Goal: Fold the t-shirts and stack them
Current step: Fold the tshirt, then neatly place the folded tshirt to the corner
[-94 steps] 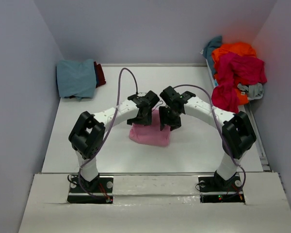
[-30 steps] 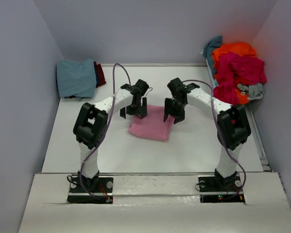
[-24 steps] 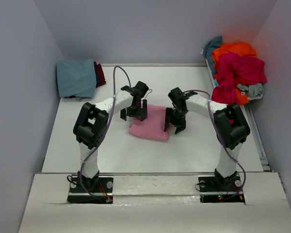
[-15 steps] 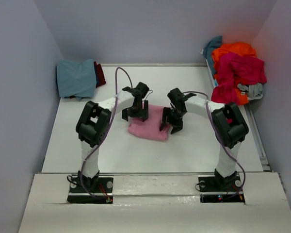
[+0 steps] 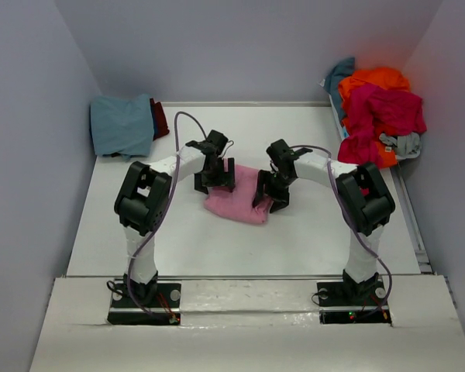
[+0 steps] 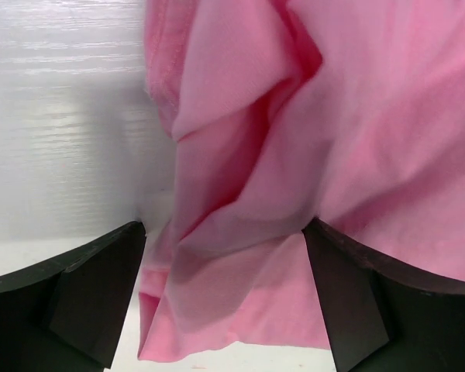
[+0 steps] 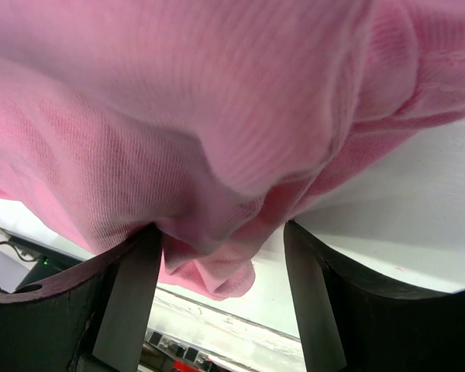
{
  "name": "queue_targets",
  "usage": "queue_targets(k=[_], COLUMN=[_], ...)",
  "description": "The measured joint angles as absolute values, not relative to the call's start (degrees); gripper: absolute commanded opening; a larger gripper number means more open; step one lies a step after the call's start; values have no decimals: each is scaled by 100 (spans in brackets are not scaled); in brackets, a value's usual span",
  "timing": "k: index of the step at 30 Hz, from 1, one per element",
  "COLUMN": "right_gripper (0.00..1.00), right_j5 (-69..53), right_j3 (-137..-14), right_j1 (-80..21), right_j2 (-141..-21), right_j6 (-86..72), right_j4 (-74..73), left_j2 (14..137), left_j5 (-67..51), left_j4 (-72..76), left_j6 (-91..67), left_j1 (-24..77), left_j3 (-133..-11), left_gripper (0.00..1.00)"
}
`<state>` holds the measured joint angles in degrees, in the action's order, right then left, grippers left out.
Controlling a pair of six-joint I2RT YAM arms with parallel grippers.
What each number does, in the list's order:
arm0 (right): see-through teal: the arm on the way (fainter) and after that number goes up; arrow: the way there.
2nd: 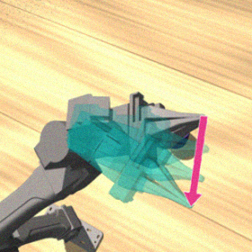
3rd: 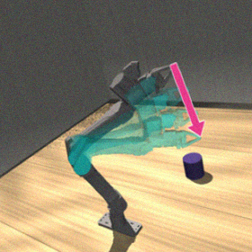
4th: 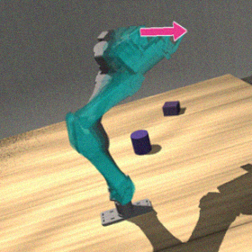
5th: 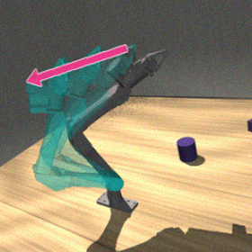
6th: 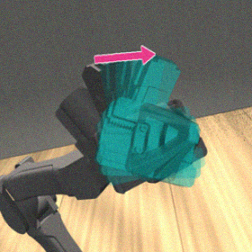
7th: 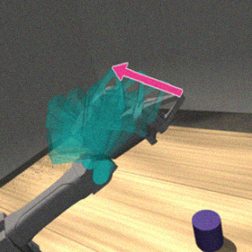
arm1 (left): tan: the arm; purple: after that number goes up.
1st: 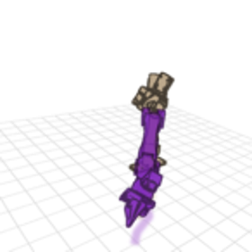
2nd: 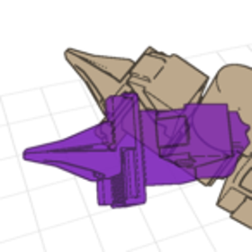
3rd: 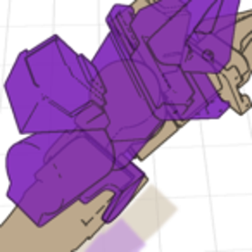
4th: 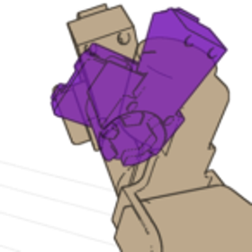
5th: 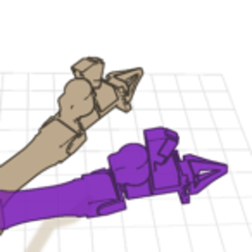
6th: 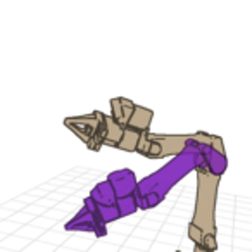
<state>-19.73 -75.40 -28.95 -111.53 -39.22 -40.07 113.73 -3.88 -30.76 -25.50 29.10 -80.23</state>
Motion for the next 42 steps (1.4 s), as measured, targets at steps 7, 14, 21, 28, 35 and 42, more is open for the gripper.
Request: queue_targets(k=[7, 14, 21, 28, 35, 42], right_gripper=[70, 70, 67, 61, 52, 48], right_j5=[-1686, -1538, -1472, -1710, -1979, -1929], right_j3=[-7662, -8567, -9515, -8733, -7926, -7876], right_j1=[-2895, -2895, -2902, -2906, -2897, -2897], right_j2=[-11078, -10694, -10315, -10543, -11351, -11338], right_j6=[-3826, -3726, -3660, -3647, -3642, -3629], right_j4=[-4274, -4733, -4958, -4724, -4370, -4353], left_j2=[11209, 11198, 11168, 11181, 11236, 11314], left_j5=[-1055, -1815, -2434, -2585, -2764, -3037], left_j4=[-2550, -2036, -1594, -1490, -1404, -1297], left_j6=[-2453, -2445, -2504, -2510, -2512, -2515], left_j1=[2888, 2836, 2633, 2615, 2615, 2576], left_j3=[-7749, -7601, -7369, -7343, -7352, -7352], left_gripper=[99, 99, 98, 98, 98, 98])
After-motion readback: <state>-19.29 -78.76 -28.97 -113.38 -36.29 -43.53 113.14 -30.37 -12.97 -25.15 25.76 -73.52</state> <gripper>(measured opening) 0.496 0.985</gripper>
